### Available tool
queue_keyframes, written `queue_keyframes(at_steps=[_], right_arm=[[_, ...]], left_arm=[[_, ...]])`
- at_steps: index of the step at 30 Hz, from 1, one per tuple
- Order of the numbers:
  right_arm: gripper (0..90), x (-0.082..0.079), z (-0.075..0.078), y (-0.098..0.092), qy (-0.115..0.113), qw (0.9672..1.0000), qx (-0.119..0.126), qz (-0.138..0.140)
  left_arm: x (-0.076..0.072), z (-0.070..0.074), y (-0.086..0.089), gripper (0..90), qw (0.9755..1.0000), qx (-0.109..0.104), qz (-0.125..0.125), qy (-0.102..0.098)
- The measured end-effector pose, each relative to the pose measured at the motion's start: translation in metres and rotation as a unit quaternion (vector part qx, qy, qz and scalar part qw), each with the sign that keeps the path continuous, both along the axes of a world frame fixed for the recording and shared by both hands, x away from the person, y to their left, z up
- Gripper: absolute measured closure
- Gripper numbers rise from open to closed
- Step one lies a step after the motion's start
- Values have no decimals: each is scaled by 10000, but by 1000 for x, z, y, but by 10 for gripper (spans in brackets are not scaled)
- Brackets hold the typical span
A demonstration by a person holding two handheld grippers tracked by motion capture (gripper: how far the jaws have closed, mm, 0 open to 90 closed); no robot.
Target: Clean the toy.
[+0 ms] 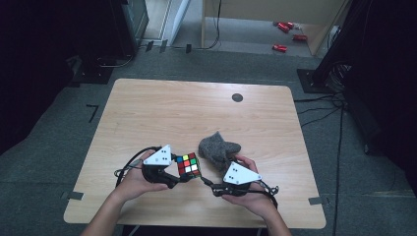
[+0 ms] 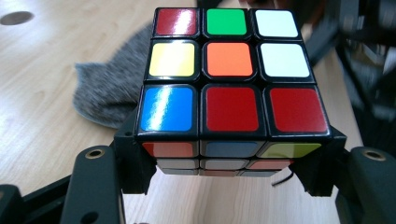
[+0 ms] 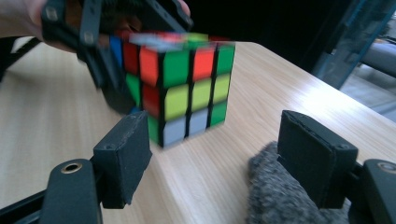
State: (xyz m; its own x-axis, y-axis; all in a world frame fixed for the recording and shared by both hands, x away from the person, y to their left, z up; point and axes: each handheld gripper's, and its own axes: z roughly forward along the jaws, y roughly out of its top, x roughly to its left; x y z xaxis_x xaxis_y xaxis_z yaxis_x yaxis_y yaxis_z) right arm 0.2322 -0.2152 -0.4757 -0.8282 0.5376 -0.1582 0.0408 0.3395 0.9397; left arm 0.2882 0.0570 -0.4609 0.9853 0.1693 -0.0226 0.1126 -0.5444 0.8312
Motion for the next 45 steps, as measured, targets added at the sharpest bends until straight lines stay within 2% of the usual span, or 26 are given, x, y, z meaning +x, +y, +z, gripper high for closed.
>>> queue_keyframes(at_steps=[2, 6, 8, 17, 20, 32, 38, 43, 45], right_arm=[[265, -1, 0, 2, 20, 9999, -12, 117], [269, -3, -1, 6, 64, 9992, -82, 398], [269, -4, -1, 8, 85, 9987, -119, 484], [269, -7, -6, 13, 250, 9956, -245, 873], [270, -7, -7, 15, 271, 9952, -256, 904], [299, -5, -8, 16, 394, 9929, -193, 1104], [299, -5, -9, 16, 360, 9927, -201, 1137], [305, -6, -7, 16, 307, 9921, -185, 1204], [309, -7, -7, 16, 229, 9918, -257, 1228]], left_arm=[[-3, -4, -2, 351, 9997, 122, -125, -160], [-7, -8, -3, 351, 9986, 182, -377, -323], [-10, -9, -3, 351, 9974, 215, -509, -472], [-14, -15, -9, 351, 9936, 371, -883, -598], [-15, -16, -11, 351, 9931, 423, -901, -621], [-16, -15, -14, 351, 9921, 332, -993, -697], [-17, -15, -14, 351, 9912, 320, -1031, -768], [-17, -14, -13, 351, 9909, 252, -1099, -738], [-18, -13, -13, 351, 9906, 236, -1127, -735]])
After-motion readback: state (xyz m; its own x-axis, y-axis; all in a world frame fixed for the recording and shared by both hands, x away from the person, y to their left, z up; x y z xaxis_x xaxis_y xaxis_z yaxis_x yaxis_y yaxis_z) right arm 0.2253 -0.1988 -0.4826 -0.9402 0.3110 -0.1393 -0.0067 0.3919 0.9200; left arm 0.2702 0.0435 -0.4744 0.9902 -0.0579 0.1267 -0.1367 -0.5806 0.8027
